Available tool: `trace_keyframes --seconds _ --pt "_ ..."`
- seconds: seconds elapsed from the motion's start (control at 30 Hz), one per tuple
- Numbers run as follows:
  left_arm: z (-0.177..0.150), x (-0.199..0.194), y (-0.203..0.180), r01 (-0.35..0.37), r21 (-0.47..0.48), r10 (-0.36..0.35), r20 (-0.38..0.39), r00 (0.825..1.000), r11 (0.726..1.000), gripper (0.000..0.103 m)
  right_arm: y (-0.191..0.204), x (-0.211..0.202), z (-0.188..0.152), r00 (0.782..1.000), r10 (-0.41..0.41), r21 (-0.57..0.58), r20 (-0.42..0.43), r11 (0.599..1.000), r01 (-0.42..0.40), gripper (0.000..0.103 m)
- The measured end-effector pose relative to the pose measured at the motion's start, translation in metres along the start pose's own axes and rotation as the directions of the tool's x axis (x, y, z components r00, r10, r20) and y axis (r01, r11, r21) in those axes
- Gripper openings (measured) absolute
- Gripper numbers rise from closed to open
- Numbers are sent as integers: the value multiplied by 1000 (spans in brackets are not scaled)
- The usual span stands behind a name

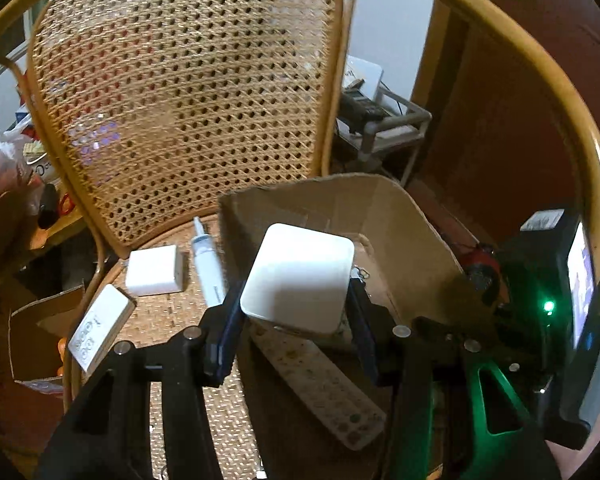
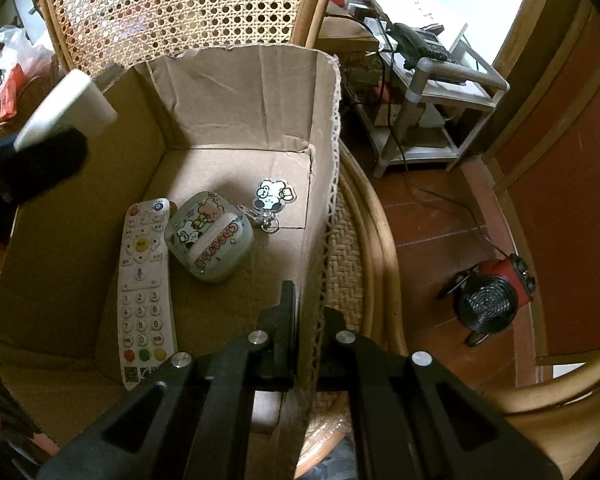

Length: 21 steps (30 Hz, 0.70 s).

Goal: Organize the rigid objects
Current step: 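Carry the white square adapter into the box and release it on the remote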

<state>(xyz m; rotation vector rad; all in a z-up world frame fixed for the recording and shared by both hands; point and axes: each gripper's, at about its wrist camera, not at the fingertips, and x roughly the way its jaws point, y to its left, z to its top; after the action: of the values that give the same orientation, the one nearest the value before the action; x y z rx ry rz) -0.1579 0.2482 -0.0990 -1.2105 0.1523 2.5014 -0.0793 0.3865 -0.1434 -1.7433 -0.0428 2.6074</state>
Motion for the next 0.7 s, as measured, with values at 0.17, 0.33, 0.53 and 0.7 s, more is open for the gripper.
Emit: trace_keyframes --seconds 0.17,0.33,0.53,0.7 --pt "-5 12 -5 2 6 -2 -35 999 1000 48 -1 -1 -1 1000 -2 -6 -1 1000 2 6" --pt "-14 19 -11 -1 24 2 -49 999 1000 60 -1 0 0 1000 -2 -2 0 1000 2 7" --pt "-15 15 -11 1 21 -1 -36 999 1000 62 -2 2 -2 1000 -3 -7 -1 1000 3 7" --pt "-13 7 0 0 4 0 -10 1000 1000 62 -2 1 -2 1000 -5 -9 -1 1000 5 7"
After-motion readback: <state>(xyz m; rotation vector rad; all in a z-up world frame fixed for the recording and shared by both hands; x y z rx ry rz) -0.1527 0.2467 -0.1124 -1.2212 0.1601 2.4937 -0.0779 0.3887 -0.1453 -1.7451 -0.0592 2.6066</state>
